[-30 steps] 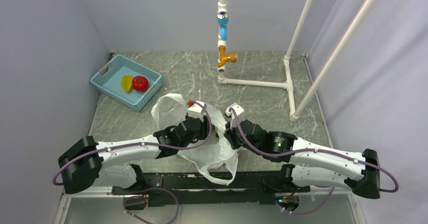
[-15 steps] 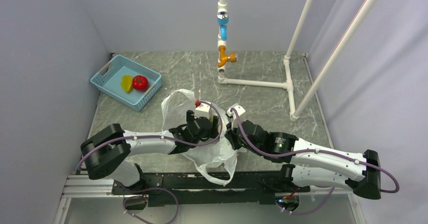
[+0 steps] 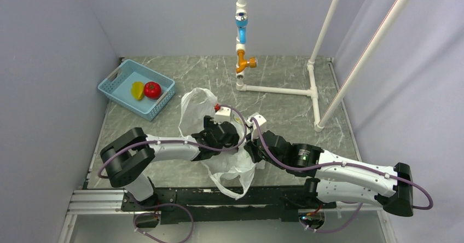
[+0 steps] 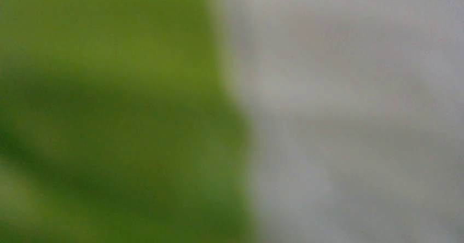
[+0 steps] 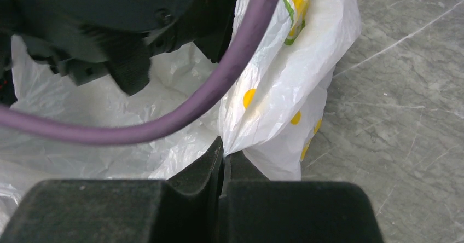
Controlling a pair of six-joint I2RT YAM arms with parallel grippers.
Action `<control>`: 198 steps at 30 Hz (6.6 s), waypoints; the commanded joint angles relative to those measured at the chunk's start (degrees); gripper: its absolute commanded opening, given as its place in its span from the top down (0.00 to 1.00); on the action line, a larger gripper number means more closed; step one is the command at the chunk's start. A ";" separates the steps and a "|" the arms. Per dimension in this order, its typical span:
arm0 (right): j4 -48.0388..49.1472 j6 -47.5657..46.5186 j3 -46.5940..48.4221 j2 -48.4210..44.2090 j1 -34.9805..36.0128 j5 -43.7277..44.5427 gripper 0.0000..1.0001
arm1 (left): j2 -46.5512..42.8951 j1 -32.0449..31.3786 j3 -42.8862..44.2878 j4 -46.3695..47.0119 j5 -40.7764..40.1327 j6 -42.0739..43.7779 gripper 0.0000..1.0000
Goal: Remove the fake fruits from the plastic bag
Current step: Take out the fake fruit from the plastic bag, then place the fake fruit in the bin, then adjust the plastic bag at the center of the board.
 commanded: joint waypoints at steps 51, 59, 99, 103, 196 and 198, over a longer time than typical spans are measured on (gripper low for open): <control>3.92 1.15 -0.63 2.49 -0.42 2.58 1.00 | -66.22 2.67 -6.88 -29.55 37.57 -4.27 0.75; 4.34 1.16 -0.27 3.25 -0.49 1.59 1.00 | -52.38 6.12 18.61 -47.61 25.81 7.78 0.79; 4.55 1.88 0.60 6.21 -0.57 -0.90 1.00 | -5.45 77.70 22.15 -28.31 56.52 13.87 0.71; 4.32 2.08 0.97 5.83 -0.60 -0.80 1.00 | -3.54 77.72 22.94 -29.78 56.00 14.02 0.65; -0.22 6.31 1.94 0.52 -1.21 9.22 1.00 | -39.65 -3.69 9.00 -34.13 34.42 -4.00 0.23; 0.79 5.57 1.88 1.10 -1.22 7.92 1.00 | -39.59 -6.26 5.88 -32.70 32.18 -6.34 0.24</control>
